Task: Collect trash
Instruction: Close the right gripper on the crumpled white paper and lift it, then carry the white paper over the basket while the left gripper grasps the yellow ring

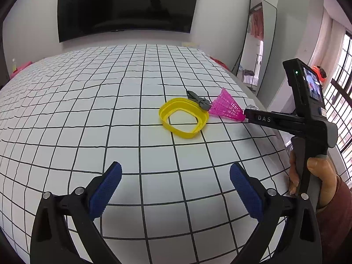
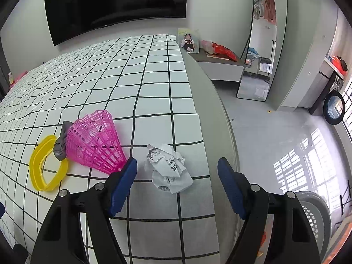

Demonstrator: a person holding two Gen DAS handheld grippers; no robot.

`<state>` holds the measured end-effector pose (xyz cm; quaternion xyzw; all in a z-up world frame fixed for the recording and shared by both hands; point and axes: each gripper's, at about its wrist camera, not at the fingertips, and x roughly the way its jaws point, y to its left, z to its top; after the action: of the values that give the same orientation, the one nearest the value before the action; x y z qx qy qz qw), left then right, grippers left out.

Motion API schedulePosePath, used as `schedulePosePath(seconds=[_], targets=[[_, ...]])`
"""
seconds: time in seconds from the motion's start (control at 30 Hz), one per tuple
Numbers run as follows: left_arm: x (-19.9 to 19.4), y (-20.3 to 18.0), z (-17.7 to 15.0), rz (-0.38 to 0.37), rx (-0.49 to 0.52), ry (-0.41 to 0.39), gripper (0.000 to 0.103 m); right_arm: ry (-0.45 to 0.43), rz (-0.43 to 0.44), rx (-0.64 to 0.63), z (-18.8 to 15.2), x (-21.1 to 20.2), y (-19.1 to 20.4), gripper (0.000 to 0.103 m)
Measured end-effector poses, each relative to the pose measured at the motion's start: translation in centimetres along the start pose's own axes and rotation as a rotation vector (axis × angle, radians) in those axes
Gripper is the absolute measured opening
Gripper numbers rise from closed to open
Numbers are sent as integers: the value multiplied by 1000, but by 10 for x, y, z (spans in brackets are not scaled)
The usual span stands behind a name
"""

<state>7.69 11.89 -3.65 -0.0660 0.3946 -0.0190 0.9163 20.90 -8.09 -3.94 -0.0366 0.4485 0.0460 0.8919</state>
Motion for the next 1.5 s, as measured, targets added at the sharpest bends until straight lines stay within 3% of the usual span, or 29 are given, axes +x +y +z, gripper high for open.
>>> schedulePosePath(seconds=[0.1,0.17,0.3,0.6,0.97,1.2,1.5], targets=[[-1,0,0,-3,-1,-1,96,7,-1,-27,-1,2,6,62],[-1,-1,-1,1,0,-2,96,18,-4,-53,-2,4,12,47],[-2,-1,0,0,0,-1,97,4,-5,-85,-4,2,19,32],[4,2,0,-16,-17,20,96,-49,56,-41,-19,-28,9,31],[8,-8,-6,0,-4,65,97,-95,116,71,-83,-93,-32,31],[4,-21,-5,59,64,75,97,-100,141,166,-115,-97,-73,31],[29,-33,33,135,97,60,97,-112,195,255,-128,-97,-111,31]])
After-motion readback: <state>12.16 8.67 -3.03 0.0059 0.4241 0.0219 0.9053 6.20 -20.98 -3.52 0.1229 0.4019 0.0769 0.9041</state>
